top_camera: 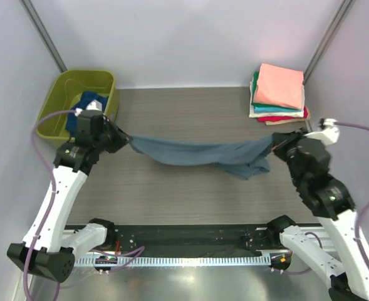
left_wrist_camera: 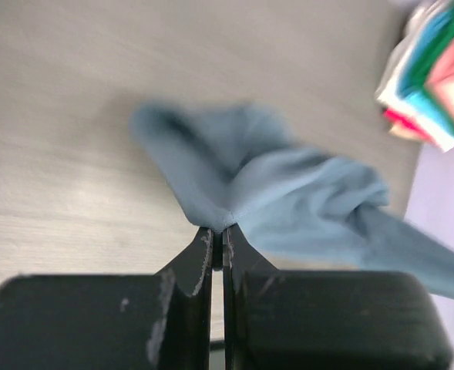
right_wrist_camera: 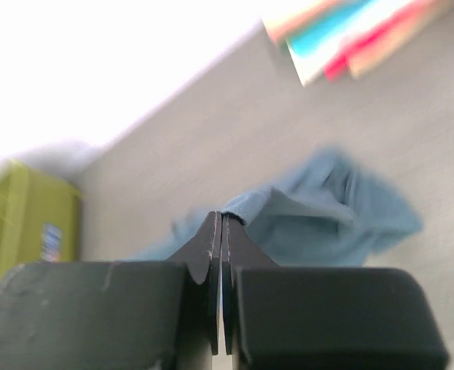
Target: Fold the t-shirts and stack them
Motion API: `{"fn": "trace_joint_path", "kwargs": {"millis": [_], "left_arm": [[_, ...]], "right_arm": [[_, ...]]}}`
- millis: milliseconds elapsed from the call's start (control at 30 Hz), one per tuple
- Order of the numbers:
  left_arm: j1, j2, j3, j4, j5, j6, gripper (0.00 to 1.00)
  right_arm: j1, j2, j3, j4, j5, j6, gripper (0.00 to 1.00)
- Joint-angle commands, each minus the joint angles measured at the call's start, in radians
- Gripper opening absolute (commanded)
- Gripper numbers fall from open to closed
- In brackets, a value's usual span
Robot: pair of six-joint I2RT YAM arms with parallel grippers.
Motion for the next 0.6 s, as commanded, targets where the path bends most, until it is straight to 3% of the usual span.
{"fn": "trace_joint_path", "kwargs": {"millis": [0, 200, 367, 567], "left_arm": [[0.0, -0.05, 0.179, -0.138, -0.131, 0.068, 0.0], [0.0, -0.052, 0.582, -0.296, -0.164, 0.133, 0.0], [0.0, -0.027, 0.83, -0.388, -0.13, 0.147, 0.0], [0.0, 0.064, 1.107, -0.473, -0.089, 0.162, 0.01]], "right_arm": [[-0.003, -0.027, 0.232, -0.041, 0.118, -0.116, 0.01], [-0.003, -0.041, 0.572, -0.121, 0.216, -0.212, 0.01], [-0.003, 0.002, 0.875, -0.213, 0.221, -0.307, 0.01], [-0.003, 0.193, 1.222, -0.289, 0.155, -0.403, 0.01]]}}
